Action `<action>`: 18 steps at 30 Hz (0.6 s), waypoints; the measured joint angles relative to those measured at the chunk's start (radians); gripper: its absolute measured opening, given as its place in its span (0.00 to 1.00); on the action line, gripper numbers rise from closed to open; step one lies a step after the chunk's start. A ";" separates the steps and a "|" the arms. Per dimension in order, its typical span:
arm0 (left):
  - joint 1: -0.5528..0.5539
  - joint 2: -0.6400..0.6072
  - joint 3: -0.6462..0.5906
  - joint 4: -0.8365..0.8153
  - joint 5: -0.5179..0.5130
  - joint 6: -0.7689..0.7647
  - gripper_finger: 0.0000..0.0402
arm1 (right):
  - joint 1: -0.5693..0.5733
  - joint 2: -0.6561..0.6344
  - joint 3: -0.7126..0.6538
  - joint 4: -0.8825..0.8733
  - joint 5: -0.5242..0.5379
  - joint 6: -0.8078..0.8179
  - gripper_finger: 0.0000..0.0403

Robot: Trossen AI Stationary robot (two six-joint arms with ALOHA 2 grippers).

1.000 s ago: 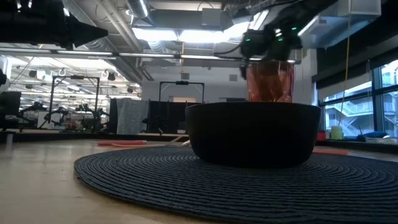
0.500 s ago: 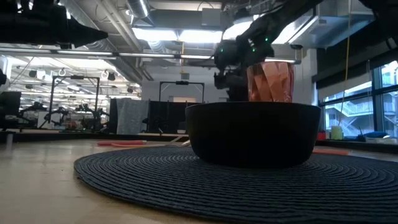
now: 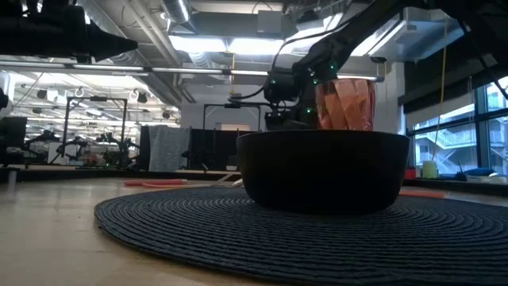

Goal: Pick & Place Utensil
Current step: Put the orange drinking straw into the orange cup

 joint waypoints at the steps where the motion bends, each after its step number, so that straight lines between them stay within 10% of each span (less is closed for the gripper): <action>1: 0.000 0.000 0.000 0.000 0.000 0.004 0.01 | 0.000 0.000 0.000 0.005 -0.001 -0.002 0.57; 18: 0.000 0.000 0.000 0.000 0.000 0.018 0.01 | 0.024 0.042 0.001 0.021 0.018 -0.036 0.57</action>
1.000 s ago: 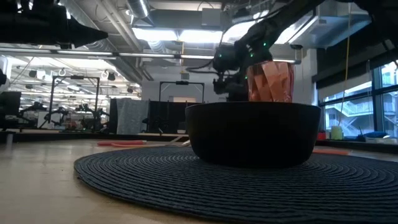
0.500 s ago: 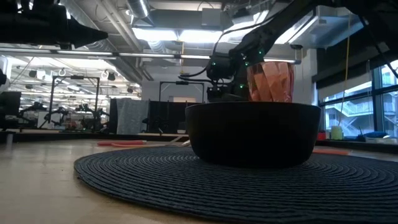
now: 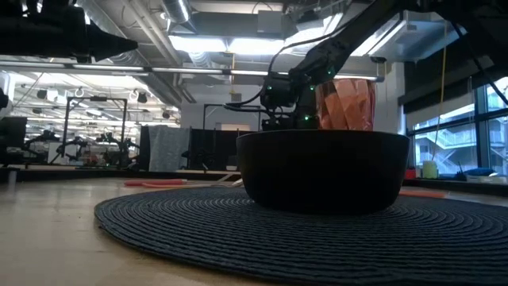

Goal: Pick & Place Utensil
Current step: Put the orange drinking straw into the orange cup

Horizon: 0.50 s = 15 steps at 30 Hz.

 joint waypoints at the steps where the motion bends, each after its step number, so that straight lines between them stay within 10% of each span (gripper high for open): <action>1: 0.000 0.000 0.000 0.000 0.000 0.000 0.01 | 0.000 0.005 0.000 0.001 0.011 -0.001 0.57; 15: 0.000 0.000 0.000 0.000 0.001 -0.020 0.01 | 0.002 0.077 0.002 -0.005 0.064 -0.023 0.49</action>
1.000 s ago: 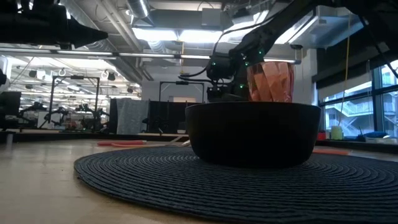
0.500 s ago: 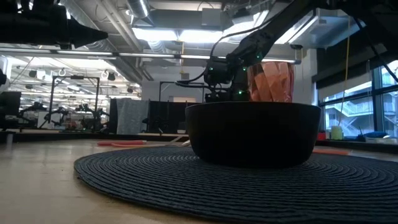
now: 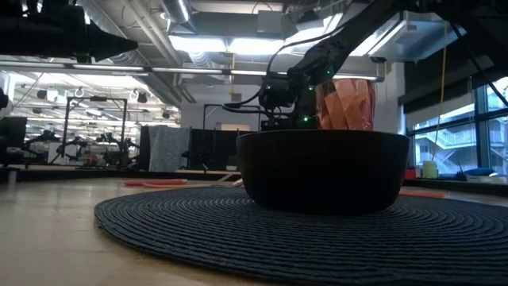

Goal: Pick & Place Utensil
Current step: Put the orange drinking straw into the orange cup

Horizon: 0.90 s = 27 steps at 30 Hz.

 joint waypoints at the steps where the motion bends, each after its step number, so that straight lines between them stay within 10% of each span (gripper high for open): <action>1: 0.000 0.000 0.000 0.000 0.000 0.001 0.01 | 0.000 0.000 -0.001 0.004 0.001 0.000 0.46; 11: 0.000 0.000 0.000 0.000 0.000 -0.008 0.01 | -0.004 -0.002 -0.002 0.040 0.019 -0.002 0.04; 27: 0.000 0.000 0.000 0.000 0.000 -0.031 0.01 | 0.015 0.006 0.299 -0.217 0.069 -0.029 0.01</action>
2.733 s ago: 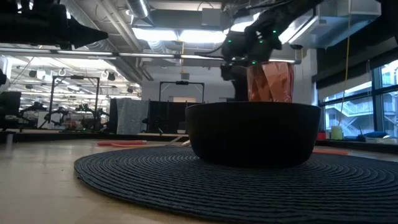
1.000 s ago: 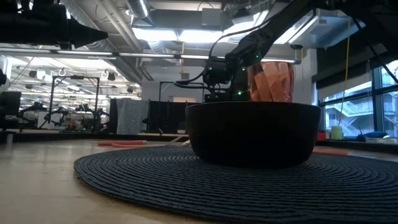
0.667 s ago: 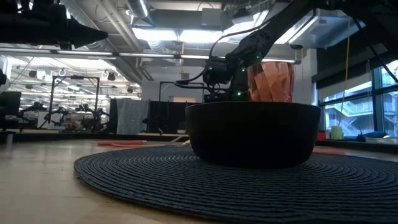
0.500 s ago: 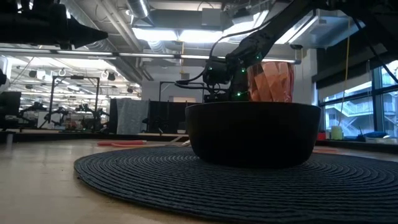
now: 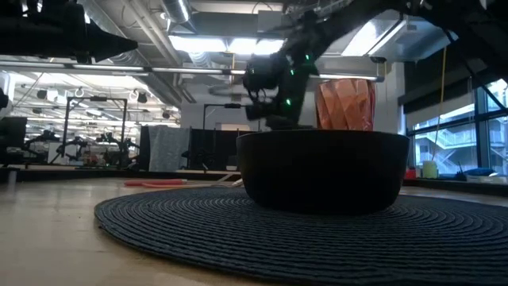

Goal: Pick & Place Utensil
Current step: Put the orange drinking straw into the orange cup

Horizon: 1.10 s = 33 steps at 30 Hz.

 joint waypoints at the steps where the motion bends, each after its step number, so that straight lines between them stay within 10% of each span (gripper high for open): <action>1: 0.000 0.000 0.000 0.000 0.000 0.000 0.01 | 0.001 0.000 0.022 -0.017 0.004 -0.001 0.01; 21: 0.000 0.000 0.000 0.000 0.006 -0.004 0.01 | 0.063 -0.001 0.685 -0.412 0.048 -0.023 0.00; 33: 0.000 0.000 0.000 -0.002 0.008 -0.030 0.01 | 0.242 -0.316 0.642 -0.332 0.180 -0.002 0.00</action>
